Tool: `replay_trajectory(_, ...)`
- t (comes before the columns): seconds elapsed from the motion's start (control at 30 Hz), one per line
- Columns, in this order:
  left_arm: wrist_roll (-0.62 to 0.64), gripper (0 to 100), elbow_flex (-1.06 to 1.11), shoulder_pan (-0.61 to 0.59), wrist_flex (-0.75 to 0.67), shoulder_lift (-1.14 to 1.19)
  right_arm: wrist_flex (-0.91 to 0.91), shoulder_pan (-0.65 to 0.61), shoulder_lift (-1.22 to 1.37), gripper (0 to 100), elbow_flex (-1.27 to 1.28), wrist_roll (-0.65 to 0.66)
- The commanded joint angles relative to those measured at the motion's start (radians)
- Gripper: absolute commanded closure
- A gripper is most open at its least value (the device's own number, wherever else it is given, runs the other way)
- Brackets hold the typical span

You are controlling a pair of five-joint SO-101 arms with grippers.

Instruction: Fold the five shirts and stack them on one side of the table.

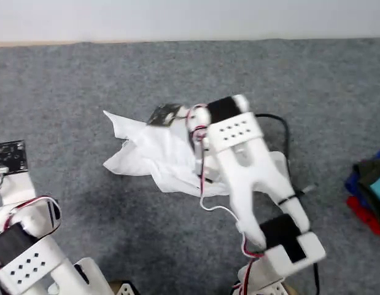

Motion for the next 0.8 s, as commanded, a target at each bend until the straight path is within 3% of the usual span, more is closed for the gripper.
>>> replay_trajectory(0.0, 0.008, 81, -0.007, -0.044, -0.043, -0.012, -0.056, -0.047, 0.061, 76.4, -0.003, 0.003)
replay_trajectory(0.2, 0.006, 81, 0.007, -0.052, -0.044, -0.012, -0.151, -0.079, 0.234, 76.4, -0.003, 0.003)
replay_trajectory(0.47, 0.003, 81, 0.030, -0.080, -0.046, -0.012, -0.254, -0.008, 0.372, 77.6, -0.005, 0.011)
replay_trajectory(0.6, 0.003, 81, 0.030, -0.089, -0.046, -0.012, -0.240, 0.035, 0.372, 91.5, -0.044, 0.092)
replay_trajectory(0.77, 0.003, 81, 0.030, -0.086, -0.043, -0.012, -0.116, 0.082, 0.329, 93.1, -0.193, 0.129)
